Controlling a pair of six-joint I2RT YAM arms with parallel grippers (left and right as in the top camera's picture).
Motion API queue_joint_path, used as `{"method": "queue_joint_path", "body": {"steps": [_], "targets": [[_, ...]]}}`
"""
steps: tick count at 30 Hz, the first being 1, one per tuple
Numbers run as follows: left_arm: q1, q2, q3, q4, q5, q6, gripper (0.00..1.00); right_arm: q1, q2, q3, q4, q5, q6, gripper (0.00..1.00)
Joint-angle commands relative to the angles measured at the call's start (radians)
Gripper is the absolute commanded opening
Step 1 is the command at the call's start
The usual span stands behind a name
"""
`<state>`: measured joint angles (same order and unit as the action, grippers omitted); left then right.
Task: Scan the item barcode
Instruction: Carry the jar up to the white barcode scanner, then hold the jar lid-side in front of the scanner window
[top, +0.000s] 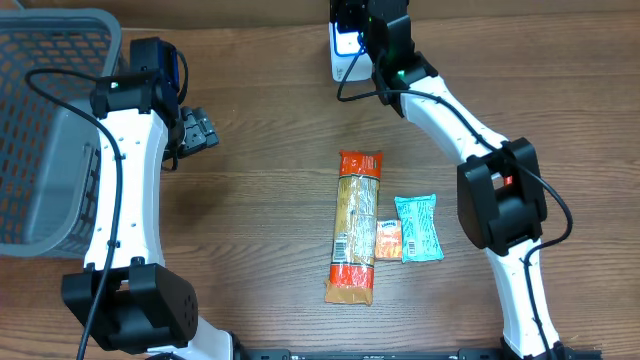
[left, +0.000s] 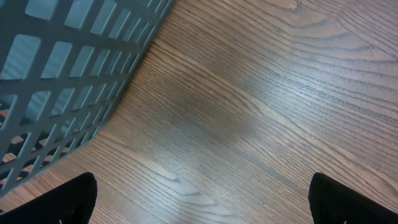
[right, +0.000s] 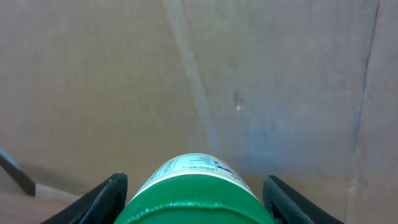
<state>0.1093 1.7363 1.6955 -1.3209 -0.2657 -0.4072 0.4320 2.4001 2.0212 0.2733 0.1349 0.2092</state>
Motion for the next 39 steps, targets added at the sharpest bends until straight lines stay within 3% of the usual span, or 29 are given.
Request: {"method": "queue_joint_path", "body": {"steps": [1, 21, 39], "targets": [[0.002, 0.003, 0.022, -0.003, 0.001, 0.022, 1.0, -0.002, 0.027, 0.02, 0.056, 0.016, 0.003, 0.32], [0.002, 0.003, 0.022, -0.003, 0.001, 0.022, 1.0, -0.009, 0.195, 0.02, 0.339, 0.075, 0.003, 0.29], [0.002, 0.003, 0.022, -0.003, 0.001, 0.022, 1.0, -0.032, 0.206, 0.02, 0.337, 0.1, 0.003, 0.29]]}}
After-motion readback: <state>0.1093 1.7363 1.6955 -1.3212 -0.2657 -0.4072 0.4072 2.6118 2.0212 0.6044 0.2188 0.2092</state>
